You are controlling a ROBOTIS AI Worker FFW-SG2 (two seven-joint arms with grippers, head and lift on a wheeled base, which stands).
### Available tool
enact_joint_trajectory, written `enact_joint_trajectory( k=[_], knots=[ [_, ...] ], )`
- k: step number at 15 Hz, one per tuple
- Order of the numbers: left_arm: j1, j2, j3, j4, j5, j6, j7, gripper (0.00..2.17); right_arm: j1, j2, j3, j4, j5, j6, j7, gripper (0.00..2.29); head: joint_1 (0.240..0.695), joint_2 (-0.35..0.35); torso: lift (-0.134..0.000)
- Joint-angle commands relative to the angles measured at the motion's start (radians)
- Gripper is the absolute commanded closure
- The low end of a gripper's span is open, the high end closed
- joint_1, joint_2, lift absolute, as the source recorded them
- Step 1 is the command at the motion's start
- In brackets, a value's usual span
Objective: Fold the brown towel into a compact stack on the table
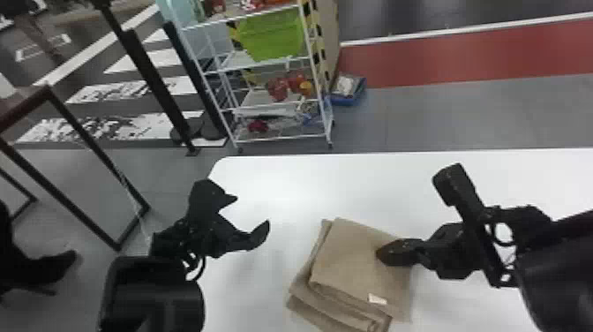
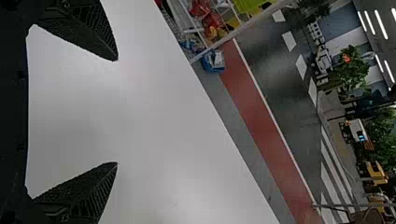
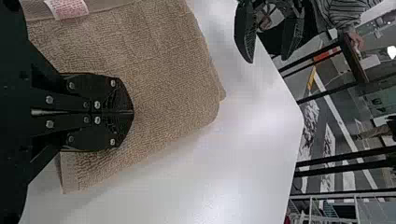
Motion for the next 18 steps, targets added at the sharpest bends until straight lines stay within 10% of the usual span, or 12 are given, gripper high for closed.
enact_joint_trajectory(
  k=[1, 18],
  knots=[
    [0.021, -0.003, -0.008, -0.013, 0.000, 0.001, -0.004, 0.08, -0.015, 0.001, -0.007, 0.002, -0.007, -0.008, -0.004, 1.40, 0.695, 0.350, -0.119],
    [0.105, -0.003, -0.077, -0.122, -0.003, 0.069, -0.055, 0.08, -0.152, 0.001, 0.016, 0.177, 0.004, -0.174, 0.004, 1.38, 0.695, 0.350, -0.119]
  ],
)
